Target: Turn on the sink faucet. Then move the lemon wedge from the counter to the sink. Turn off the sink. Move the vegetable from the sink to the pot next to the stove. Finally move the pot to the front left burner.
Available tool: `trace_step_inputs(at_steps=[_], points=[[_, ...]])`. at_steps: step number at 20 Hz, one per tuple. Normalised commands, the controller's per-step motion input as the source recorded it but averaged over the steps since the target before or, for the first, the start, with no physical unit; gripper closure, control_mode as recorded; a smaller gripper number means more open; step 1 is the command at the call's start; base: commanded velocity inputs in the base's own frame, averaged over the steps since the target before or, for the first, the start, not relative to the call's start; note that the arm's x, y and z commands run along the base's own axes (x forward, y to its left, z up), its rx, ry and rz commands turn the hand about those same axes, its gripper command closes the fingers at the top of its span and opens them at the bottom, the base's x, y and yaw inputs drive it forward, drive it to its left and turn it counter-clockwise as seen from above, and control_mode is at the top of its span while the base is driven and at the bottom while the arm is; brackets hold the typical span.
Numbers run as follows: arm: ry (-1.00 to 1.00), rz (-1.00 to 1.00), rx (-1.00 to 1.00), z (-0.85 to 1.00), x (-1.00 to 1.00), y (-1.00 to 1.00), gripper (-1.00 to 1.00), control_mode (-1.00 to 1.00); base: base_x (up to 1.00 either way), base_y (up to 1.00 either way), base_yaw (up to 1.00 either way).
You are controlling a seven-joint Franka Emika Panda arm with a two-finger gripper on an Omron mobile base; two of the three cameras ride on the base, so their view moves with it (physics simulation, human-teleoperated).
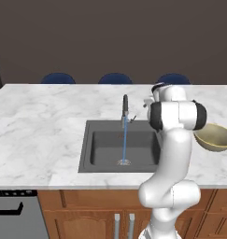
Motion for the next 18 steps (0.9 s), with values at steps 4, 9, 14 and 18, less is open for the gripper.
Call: trace_step_inputs(at_steps=[4, 9, 14, 18], points=[[0.0, -0.02, 0.0, 0.7, -0.45, -0.29, -1.0, -1.0, 0.0, 0.0, 0.0], [0.0, -0.01, -0.02, 0.68, -0.65, -0.16, -1.0, -1.0, 0.0, 0.0, 0.0], [0.01, -0.02, -0.05, 0.62, -0.71, -0.02, -1.0, -1.0, 0.0, 0.0, 0.0], [0.05, -0.03, -0.06, 0.46, -0.73, -0.04, -1.0, -1.0, 0.0, 0.0, 0.0]])
